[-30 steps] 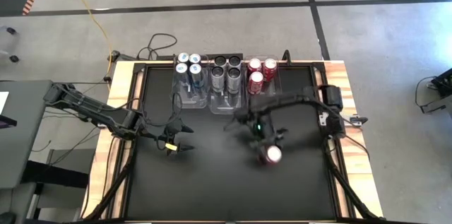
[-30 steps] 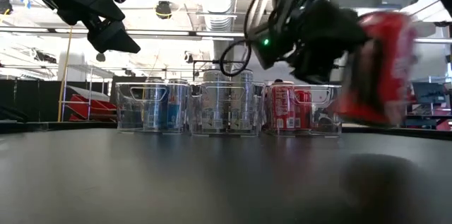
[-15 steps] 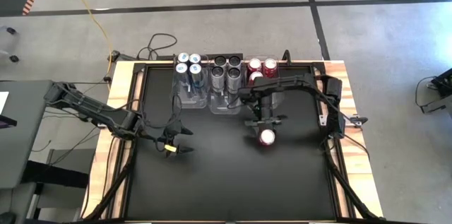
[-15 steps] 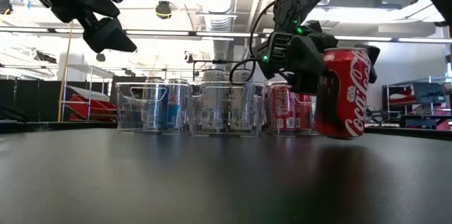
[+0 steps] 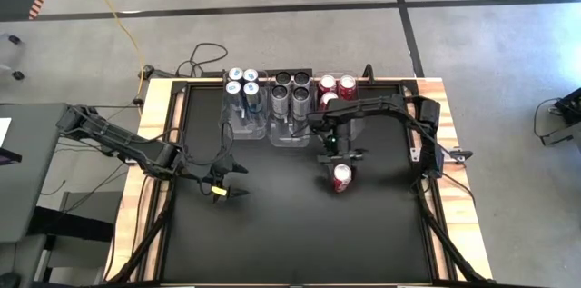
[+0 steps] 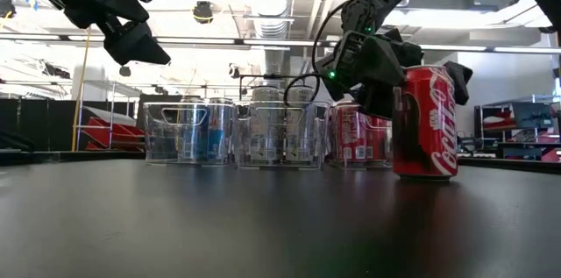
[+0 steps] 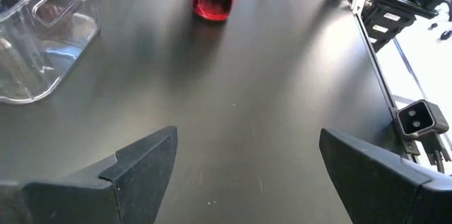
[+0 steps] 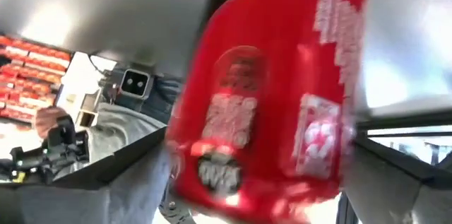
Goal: Sort soda cans
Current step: Put the red soda can into the right transparent bin, then return to Home Position
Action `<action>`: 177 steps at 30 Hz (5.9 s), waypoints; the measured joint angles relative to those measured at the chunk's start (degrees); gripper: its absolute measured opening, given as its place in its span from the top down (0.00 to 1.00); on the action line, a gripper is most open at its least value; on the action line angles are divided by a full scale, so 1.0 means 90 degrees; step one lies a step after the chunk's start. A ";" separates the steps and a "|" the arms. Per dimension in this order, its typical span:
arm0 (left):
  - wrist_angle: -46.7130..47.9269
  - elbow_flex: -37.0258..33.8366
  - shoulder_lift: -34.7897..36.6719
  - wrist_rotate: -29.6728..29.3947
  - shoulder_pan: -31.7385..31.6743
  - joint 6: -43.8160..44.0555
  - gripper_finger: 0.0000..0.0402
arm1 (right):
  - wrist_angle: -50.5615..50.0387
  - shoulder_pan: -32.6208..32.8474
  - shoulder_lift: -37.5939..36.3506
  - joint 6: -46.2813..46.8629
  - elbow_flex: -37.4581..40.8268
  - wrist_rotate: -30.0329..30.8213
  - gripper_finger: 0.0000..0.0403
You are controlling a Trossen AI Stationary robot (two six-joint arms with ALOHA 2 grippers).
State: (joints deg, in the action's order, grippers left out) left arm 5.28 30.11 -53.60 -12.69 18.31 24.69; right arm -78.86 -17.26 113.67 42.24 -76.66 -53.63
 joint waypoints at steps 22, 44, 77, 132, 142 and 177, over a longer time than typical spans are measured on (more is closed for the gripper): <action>0.0247 0.0000 0.0002 0.0002 0.0000 0.0065 0.15 | 0.0358 -0.0008 -0.2140 0.0487 -0.0217 0.2597 0.01; 0.0282 0.0000 0.0002 -0.0513 -0.0008 -0.0800 0.15 | 0.1411 0.2281 -0.2389 0.1387 0.0162 0.5464 0.01; 0.0294 0.0000 0.0002 -0.0624 -0.0633 -0.0430 0.15 | -0.1249 0.1668 -0.2472 0.0387 -0.2103 0.5695 0.32; 0.0729 0.0000 0.0002 -0.0647 -0.0765 0.0936 0.15 | 0.0279 -0.2183 -0.0226 -0.3439 -0.2305 0.6452 0.10; 0.0651 0.0000 0.0002 -0.0459 -0.0763 0.1144 0.15 | 0.0285 -0.2183 -0.1192 -0.2797 -0.2298 0.6460 0.06; 0.1030 0.1477 0.0272 0.0486 -0.1132 -0.1551 1.00 | 0.1554 0.4978 -0.4030 -0.0406 -0.2264 0.9992 0.94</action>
State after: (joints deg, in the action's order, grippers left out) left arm 14.55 43.40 -51.16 -8.32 8.12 10.73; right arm -64.88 27.54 77.40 38.59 -97.03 36.30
